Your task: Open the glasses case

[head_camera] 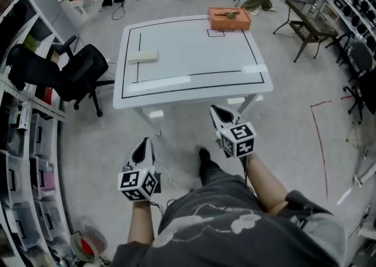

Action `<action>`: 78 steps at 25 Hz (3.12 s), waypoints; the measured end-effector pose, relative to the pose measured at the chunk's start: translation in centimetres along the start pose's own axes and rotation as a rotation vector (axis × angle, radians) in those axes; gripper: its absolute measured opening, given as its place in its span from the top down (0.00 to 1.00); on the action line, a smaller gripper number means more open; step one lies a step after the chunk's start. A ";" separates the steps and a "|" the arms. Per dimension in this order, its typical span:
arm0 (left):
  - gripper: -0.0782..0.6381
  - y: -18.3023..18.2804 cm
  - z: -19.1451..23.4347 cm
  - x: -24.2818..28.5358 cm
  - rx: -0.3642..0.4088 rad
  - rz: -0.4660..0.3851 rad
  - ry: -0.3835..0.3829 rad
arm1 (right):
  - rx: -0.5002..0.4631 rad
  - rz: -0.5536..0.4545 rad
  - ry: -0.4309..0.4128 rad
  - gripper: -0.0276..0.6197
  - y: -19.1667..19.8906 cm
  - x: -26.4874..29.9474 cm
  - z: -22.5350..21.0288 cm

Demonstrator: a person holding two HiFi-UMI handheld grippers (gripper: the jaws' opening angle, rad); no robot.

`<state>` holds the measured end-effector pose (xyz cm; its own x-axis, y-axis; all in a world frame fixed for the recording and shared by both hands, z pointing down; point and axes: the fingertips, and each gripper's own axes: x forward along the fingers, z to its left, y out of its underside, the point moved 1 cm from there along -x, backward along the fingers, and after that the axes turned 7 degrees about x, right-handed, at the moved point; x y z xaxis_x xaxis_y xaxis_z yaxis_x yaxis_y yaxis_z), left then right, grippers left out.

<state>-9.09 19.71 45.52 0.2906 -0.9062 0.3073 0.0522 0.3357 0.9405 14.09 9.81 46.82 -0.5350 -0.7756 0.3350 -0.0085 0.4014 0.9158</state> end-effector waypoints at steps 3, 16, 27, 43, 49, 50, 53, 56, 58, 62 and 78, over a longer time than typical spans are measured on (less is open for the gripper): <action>0.89 -1.3 1.3 3.4 0.003 0.008 -0.031 | 0.002 0.005 -0.046 0.95 -1.7 4.3 -1.5; 0.89 -6.4 4.2 14.0 0.000 -0.021 -0.170 | -0.006 0.060 -0.195 0.95 -6.1 16.8 -7.2; 0.89 -6.6 8.5 16.6 -0.021 0.021 -0.251 | -0.083 0.110 -0.305 0.95 -6.7 23.3 -4.8; 0.89 -6.5 19.8 29.0 0.006 0.169 -0.101 | -0.199 0.249 -0.277 0.81 -7.0 35.0 -3.3; 0.89 -5.6 22.7 32.0 0.015 0.247 -0.048 | -0.248 0.325 -0.319 0.58 -5.8 38.7 -1.2; 0.89 -5.2 23.1 32.5 0.023 0.265 -0.041 | -0.254 0.332 -0.320 0.55 -5.7 39.2 -1.0; 0.89 -4.3 24.3 34.0 0.043 0.316 -0.030 | -0.278 0.343 -0.309 0.50 -5.4 40.5 -0.6; 0.89 -3.9 25.3 35.4 0.055 0.346 -0.022 | -0.289 0.359 -0.294 0.49 -5.3 41.6 -0.5; 0.89 -3.6 25.9 36.2 0.066 0.367 -0.018 | -0.289 0.367 -0.285 0.49 -5.1 42.1 -0.5; 0.89 -3.0 27.0 37.9 0.069 0.404 -0.002 | -0.290 0.380 -0.266 0.49 -5.1 43.1 -0.6; 0.89 -1.5 28.8 40.1 0.076 0.461 0.023 | -0.358 0.444 -0.317 0.49 -3.6 45.8 1.1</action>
<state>-24.97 -24.57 60.61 0.2882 -0.6609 0.6929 -0.1570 0.6812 0.7150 -11.33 -26.64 58.61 -0.6463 -0.3699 0.6674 0.5235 0.4215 0.7405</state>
